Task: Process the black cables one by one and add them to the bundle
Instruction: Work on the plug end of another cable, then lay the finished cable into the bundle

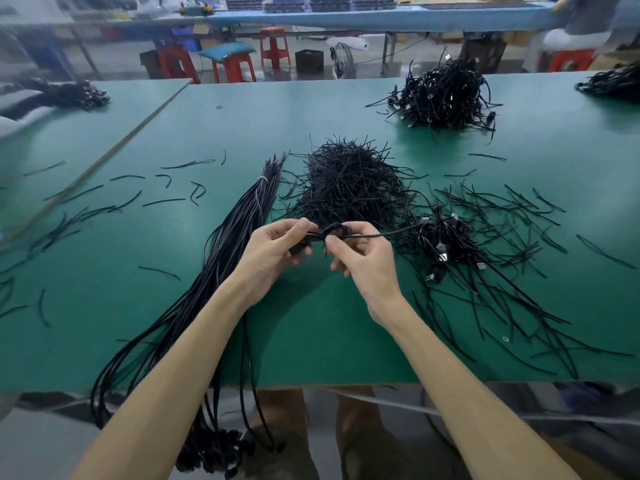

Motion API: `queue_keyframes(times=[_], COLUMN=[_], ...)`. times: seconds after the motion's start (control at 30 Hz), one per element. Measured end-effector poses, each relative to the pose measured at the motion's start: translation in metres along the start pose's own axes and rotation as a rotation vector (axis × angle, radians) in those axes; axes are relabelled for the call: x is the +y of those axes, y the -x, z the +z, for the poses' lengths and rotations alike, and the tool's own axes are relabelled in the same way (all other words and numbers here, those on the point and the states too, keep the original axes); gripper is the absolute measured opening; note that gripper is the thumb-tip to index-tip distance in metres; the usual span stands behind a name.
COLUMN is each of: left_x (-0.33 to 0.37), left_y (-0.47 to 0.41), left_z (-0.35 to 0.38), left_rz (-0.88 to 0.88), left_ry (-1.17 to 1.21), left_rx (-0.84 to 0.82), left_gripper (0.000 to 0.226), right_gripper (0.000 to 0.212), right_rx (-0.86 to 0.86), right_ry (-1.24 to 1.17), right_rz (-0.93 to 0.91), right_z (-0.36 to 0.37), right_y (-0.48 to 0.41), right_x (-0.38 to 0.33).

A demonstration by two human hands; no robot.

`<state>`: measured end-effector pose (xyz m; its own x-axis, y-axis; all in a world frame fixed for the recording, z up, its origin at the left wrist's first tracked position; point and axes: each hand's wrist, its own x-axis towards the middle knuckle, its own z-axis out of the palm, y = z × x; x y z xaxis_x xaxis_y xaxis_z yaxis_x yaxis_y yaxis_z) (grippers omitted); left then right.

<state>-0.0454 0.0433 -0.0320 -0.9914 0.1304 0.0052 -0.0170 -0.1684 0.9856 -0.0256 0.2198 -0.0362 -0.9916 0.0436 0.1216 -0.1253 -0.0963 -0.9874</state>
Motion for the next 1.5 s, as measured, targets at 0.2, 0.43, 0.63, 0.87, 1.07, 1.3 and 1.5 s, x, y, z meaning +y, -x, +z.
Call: queue_keyframes(times=[0.2,0.43,0.63,0.87,1.07,1.3,1.5], left_x=[0.0,0.011,0.019,0.026,0.03,0.042,0.027], left_y=[0.001,0.002,0.016,0.015,0.014,0.016,0.016], left_z=[0.003,-0.011,-0.024,-0.028,-0.027,-0.019,-0.02], left_rz=[0.028,0.244,-0.151,-0.152,-0.112,-0.069,-0.045], left_ry=[-0.274,-1.098,-1.482,-1.57,-1.213,-0.802,-1.022], left_rx=[-0.021,0.378,0.378,0.354,0.418,0.319,0.321], left_gripper=[0.023,0.015,0.041,0.021,0.018,0.014,0.01], right_gripper=[0.004,0.005,0.006,0.004,0.041,0.027,0.02], right_rx=[0.068,0.465,0.502,0.509,0.202,-0.092,-0.27], right_ry=[0.111,-0.404,-0.78,-0.795,-0.698,-0.196,0.022], right_rz=[-0.01,0.165,0.235,0.226,0.403,0.36,0.304], right_z=[-0.038,-0.079,-0.079,-0.064,-0.067,-0.023,0.024], right_y=[0.008,-0.004,0.002,0.01,0.018,0.03,0.037], right_x=[-0.017,-0.048,-0.051,-0.049,-0.041,-0.027,-0.015])
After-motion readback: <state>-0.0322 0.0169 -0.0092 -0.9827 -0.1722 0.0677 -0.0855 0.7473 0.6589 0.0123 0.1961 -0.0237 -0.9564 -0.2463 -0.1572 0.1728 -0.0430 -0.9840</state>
